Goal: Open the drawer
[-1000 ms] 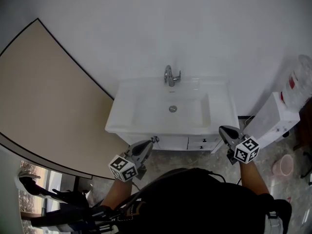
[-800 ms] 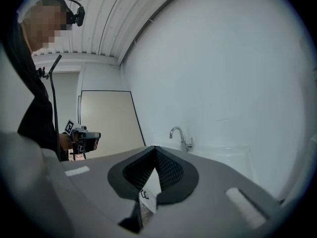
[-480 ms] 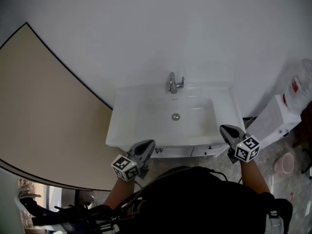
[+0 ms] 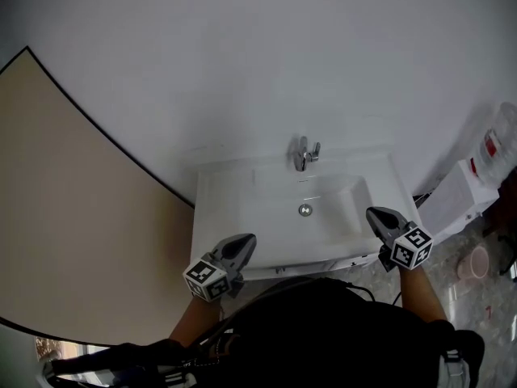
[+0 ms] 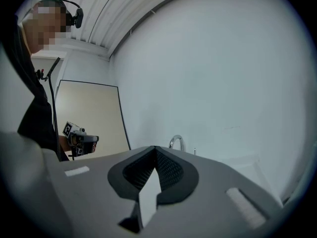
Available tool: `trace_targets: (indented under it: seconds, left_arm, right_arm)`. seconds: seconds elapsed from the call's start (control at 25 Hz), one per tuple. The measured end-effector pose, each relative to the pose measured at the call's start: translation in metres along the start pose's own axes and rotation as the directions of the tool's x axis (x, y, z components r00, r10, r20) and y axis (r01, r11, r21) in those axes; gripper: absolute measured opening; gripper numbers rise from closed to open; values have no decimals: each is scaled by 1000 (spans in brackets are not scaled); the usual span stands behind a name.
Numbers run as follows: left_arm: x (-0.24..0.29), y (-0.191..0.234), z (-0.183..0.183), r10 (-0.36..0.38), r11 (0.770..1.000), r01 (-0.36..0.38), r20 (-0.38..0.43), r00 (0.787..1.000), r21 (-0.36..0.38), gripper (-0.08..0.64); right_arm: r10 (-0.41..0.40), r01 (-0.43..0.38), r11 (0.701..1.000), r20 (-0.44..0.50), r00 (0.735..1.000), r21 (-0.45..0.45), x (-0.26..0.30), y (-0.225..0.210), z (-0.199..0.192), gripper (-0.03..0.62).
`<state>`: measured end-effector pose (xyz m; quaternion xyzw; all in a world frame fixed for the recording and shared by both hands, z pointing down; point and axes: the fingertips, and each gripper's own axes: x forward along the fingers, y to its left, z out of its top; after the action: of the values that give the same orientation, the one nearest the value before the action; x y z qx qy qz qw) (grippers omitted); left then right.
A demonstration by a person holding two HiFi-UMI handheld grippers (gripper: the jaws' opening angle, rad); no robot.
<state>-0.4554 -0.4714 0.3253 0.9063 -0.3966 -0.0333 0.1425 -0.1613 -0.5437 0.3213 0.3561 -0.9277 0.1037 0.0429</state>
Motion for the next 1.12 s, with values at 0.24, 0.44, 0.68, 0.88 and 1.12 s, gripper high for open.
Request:
trace_targets:
  seconds: [0.24, 0.44, 0.68, 0.88, 1.12]
  left_arm:
    - [10, 29, -7, -5, 1000, 5, -27, 1000, 1, -6]
    - [44, 20, -10, 17, 1000, -18, -25, 1000, -12, -6]
    - [93, -9, -12, 10, 1000, -11, -34, 999, -19, -6]
    - [113, -30, -18, 9, 1000, -10, -58, 998, -7, -6]
    - [125, -32, -36, 1, 999, -5, -103, 995, -39, -6]
  right_arm:
    - [-10, 10, 1000, -37, 999, 4, 17, -4, -11, 0]
    - [12, -12, 1000, -33, 999, -12, 11, -37, -3, 2]
    - [47, -48, 998, -27, 999, -43, -9, -71, 9, 1]
    - [44, -45, 999, -43, 998, -18, -30, -94, -3, 0]
    - [23, -22, 1000, -42, 999, 19, -36, -110, -17, 2]
